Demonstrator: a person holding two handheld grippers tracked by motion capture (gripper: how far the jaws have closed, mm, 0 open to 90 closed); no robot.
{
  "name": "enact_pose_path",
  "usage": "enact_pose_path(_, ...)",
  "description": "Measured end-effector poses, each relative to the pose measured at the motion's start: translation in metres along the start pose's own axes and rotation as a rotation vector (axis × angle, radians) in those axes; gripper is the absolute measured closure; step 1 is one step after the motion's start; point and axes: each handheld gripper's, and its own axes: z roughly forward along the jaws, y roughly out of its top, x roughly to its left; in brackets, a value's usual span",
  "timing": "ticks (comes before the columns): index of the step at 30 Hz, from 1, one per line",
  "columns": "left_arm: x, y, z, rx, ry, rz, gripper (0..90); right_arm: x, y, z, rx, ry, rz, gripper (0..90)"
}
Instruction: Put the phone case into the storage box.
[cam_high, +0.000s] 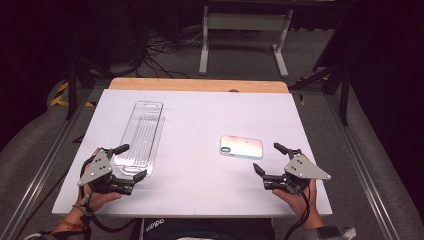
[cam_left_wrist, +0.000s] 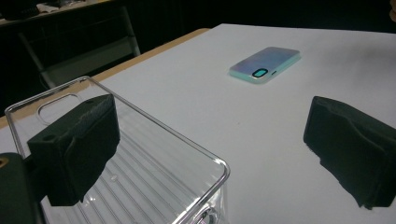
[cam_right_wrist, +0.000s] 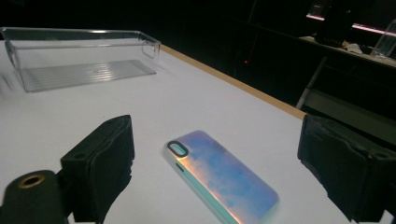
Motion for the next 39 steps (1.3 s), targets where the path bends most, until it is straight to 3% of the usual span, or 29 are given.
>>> enact_pose_path(5, -0.001, -0.002, -0.002, 0.015, 0.000, 0.006, 4.8, 0.000, 0.000, 0.005, 0.030, 0.026, -0.010, 11.8)
enact_pose_path(8, -0.002, -0.003, -0.006, 0.018, 0.009, -0.011, 5.5, -0.002, 0.002, 0.012, 0.059, 0.044, -0.018, 12.9)
enact_pose_path(10, -0.002, -0.002, -0.010, 0.012, 0.010, -0.028, 5.8, -0.004, 0.003, 0.019, 0.078, 0.070, -0.021, 13.1)
enact_pose_path(14, -0.004, -0.003, -0.016, 0.013, 0.031, -0.014, 5.9, -0.011, 0.008, 0.033, 0.123, 0.118, -0.028, 12.1)
enact_pose_path(18, -0.006, -0.006, -0.022, 0.020, 0.039, -0.038, 5.9, -0.020, 0.017, 0.050, 0.180, 0.167, -0.040, 11.0)
enact_pose_path(23, -0.008, -0.009, -0.027, 0.036, 0.048, -0.048, 6.2, -0.030, 0.028, 0.091, 0.357, 0.273, -0.090, 7.8)
enact_pose_path(24, -0.008, -0.009, -0.027, 0.036, 0.048, -0.048, 6.2, -0.030, 0.028, 0.091, 0.357, 0.273, -0.090, 7.8)
enact_pose_path(27, -0.011, -0.010, -0.027, 0.036, 0.044, -0.043, 6.2, -0.031, 0.033, 0.123, 0.504, 0.329, -0.164, 6.9)
enact_pose_path(29, -0.011, -0.010, -0.026, 0.041, 0.043, -0.037, 6.2, -0.032, 0.034, 0.136, 0.556, 0.374, -0.190, 7.0)
enact_pose_path(30, -0.011, -0.010, -0.026, 0.041, 0.043, -0.037, 6.2, -0.032, 0.034, 0.136, 0.556, 0.374, -0.190, 7.0)
enact_pose_path(31, -0.012, -0.009, -0.025, 0.042, 0.043, -0.036, 6.2, -0.032, 0.034, 0.143, 0.591, 0.391, -0.201, 7.8)
enact_pose_path(32, -0.013, -0.009, -0.024, 0.053, 0.031, -0.037, 6.2, -0.030, 0.033, 0.159, 0.659, 0.423, -0.247, 9.8)
enact_pose_path(37, -0.013, -0.010, -0.022, 0.062, 0.017, -0.026, 6.2, -0.028, 0.029, 0.181, 0.765, 0.486, -0.288, 10.9)
enact_pose_path(39, -0.013, -0.010, -0.022, 0.063, 0.016, -0.024, 6.3, -0.027, 0.028, 0.189, 0.789, 0.483, -0.311, 11.1)
